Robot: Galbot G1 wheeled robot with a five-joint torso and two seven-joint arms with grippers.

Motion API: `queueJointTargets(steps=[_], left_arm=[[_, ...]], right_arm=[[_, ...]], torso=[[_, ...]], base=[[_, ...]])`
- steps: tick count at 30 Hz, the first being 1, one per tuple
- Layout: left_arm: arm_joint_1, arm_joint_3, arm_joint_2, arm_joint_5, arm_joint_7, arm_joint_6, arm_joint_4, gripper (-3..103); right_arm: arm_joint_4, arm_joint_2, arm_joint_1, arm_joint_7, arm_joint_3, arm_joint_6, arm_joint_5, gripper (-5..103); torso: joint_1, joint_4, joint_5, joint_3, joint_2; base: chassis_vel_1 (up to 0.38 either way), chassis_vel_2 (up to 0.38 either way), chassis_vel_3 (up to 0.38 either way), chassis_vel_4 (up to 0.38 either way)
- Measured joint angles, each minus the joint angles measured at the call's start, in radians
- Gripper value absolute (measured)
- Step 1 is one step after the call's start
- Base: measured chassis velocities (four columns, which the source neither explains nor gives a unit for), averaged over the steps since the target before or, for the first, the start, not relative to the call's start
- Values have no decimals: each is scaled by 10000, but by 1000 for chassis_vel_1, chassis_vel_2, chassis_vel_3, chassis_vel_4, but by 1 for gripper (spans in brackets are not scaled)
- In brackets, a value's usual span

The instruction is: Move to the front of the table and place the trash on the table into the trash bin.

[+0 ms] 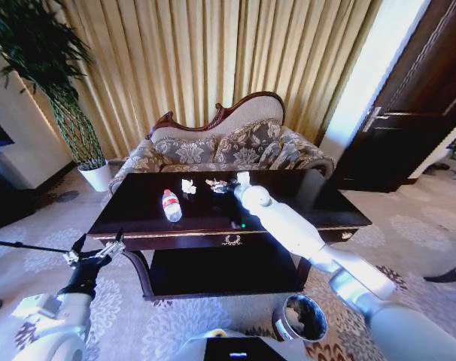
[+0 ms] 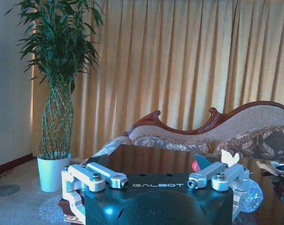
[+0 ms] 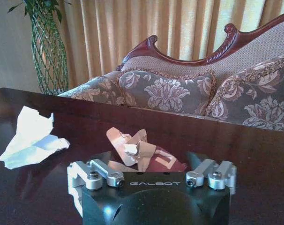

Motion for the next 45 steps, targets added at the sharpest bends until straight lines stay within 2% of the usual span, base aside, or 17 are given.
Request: queueJointTargets(steps=[2, 4, 6, 7, 10, 11, 13, 16, 20, 23, 25, 34, 38, 39, 42, 43, 45], left_arm=[[-8, 5, -11, 0, 1, 0, 0, 100], [-15, 15, -17, 0, 3, 0, 0, 100], [-26, 28, -23, 0, 10, 0, 0, 100], [-26, 28, -23, 0, 10, 0, 0, 100], [-29, 36, -19, 0, 12, -7, 0, 100], [-29, 36, -19, 0, 12, -7, 0, 100], [-34, 41, -6, 0, 13, -11, 0, 100], [-50, 48, 4, 0, 13, -14, 1, 100], [-74, 66, 10, 0, 15, -18, 0, 100], [-75, 67, 2, 0, 16, -18, 0, 100], [-79, 68, -4, 0, 18, -19, 0, 100], [-169, 70, 38, -18, 9, -24, 0, 100], [-320, 79, 75, -41, -31, -25, 0, 100], [-320, 79, 75, -41, -31, -25, 0, 100], [-418, 30, 40, -49, -35, -32, 0, 100], [-418, 30, 40, -49, -35, -32, 0, 100], [-469, -3, 35, -111, -28, -56, 0, 100]], right_arm=[[0, 12, -20, 2, -5, 8, -28, 81], [2, 8, -39, 5, -7, 11, -40, 81], [21, -16, -95, 8, -6, 25, -62, 70], [21, -16, -95, 8, -6, 25, -62, 70], [29, -40, -190, 16, 54, 60, -63, 54], [29, -40, -190, 16, 54, 60, -63, 54], [60, -51, -246, 19, 99, 84, -69, 43], [79, -58, -273, 19, 117, 134, -84, 37], [102, -102, -304, 26, 138, 233, -114, 16], [161, -145, -319, 52, 179, 243, -114, 11], [310, -202, -341, 166, 275, 252, -93, 3], [1261, -670, -445, 545, 773, 336, -8, 1], [2301, -1424, -801, 901, 1401, 499, 192, 1], [2301, -1424, -801, 901, 1401, 499, 192, 1], [3185, -2270, -1434, 987, 2082, 751, 315, 1], [3185, -2270, -1434, 987, 2082, 751, 315, 1], [3548, -2765, -1881, 988, 2443, 979, 343, 1]], torso=[[0, 1, -1, 0, 0], [0, 1, -1, 0, 0], [0, 0, -1, 0, 0], [0, 0, -1, 0, 0], [0, -1, 0, 0, 0], [0, -1, 0, 0, 0], [0, -1, 0, -1, 0], [0, 0, 0, -1, 0], [0, -1, 0, 0, 0], [0, 0, 0, 0, 0], [0, -1, 0, 0, 0], [0, 0, 0, 0, 1], [0, -1, 2, -1, 0], [0, -1, 2, -1, 0], [0, -2, 0, -1, 0], [0, -2, 0, -1, 0], [0, -1, 2, -1, 0]], base=[[0, 0, 0, 0], [0, 0, 0, 0], [0, 0, 0, 0], [0, 0, 0, 0], [0, 0, 0, 0], [0, 0, 0, 0], [0, 0, 0, 0], [0, 0, 0, 0], [0, 0, 0, 0], [0, 0, 0, 0], [0, 0, 0, 0], [0, 0, 0, 0], [0, 0, 0, 0], [0, 0, 0, 0], [0, 0, 0, 0], [0, 0, 0, 0], [0, 0, 0, 0]])
